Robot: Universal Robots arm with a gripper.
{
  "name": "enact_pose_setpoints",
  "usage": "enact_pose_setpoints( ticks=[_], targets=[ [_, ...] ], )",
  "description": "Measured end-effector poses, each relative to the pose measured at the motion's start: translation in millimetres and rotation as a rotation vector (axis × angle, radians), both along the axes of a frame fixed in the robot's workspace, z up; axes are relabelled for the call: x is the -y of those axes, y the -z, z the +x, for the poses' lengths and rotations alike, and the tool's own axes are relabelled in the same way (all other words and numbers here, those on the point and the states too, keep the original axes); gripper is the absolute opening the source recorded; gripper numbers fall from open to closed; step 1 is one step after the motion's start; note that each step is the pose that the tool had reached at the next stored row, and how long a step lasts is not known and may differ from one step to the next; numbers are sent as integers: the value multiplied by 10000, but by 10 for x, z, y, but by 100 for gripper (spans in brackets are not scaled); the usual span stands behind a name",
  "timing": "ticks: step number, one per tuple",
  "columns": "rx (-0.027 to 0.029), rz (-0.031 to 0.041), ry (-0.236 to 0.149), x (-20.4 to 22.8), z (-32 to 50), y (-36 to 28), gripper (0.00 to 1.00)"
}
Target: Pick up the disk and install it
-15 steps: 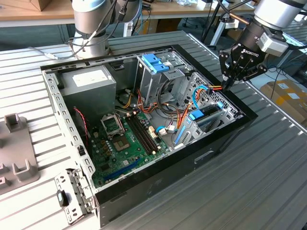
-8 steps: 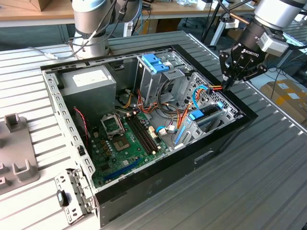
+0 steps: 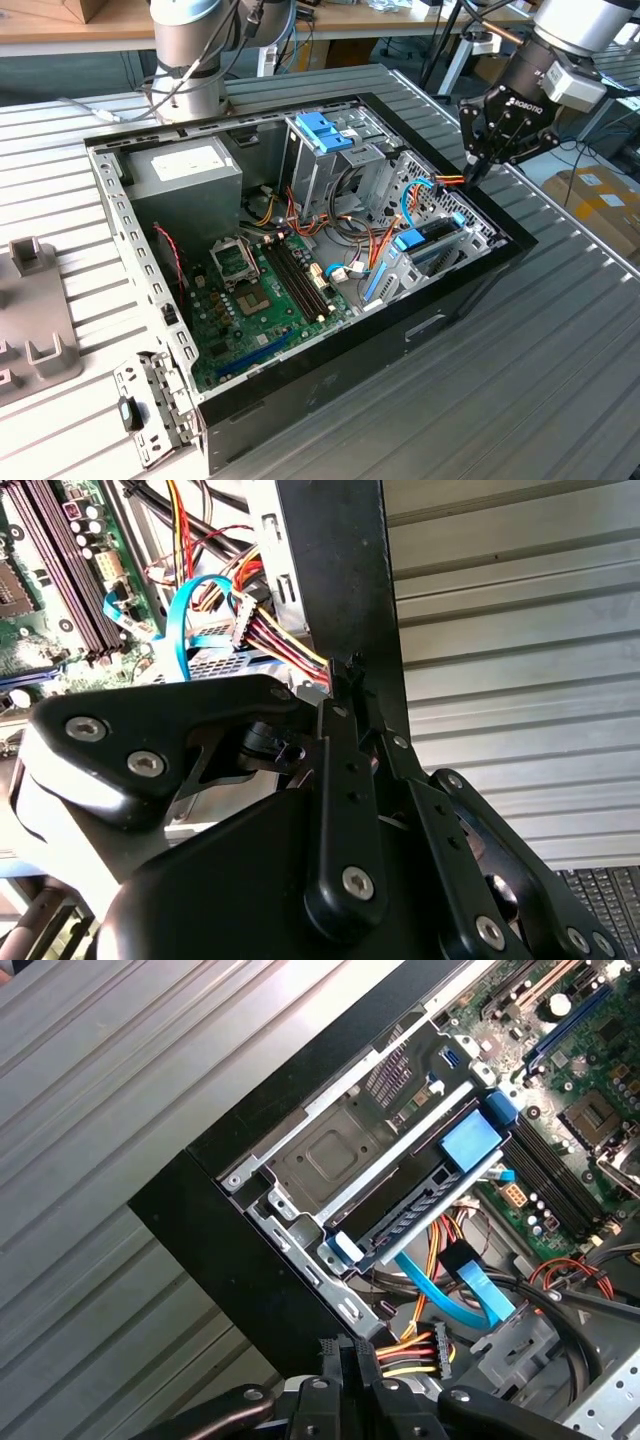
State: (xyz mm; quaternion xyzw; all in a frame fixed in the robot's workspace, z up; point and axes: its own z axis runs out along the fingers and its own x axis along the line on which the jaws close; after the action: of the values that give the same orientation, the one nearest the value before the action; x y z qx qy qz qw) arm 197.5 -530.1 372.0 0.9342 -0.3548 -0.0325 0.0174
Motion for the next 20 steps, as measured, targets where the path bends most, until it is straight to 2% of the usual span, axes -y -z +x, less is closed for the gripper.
enact_pose_setpoints(
  ticks=[6,20],
  targets=[
    [0,4,1,0,-7,-22,18],
    [0,7,1,0,-159,-21,18]
  ],
)
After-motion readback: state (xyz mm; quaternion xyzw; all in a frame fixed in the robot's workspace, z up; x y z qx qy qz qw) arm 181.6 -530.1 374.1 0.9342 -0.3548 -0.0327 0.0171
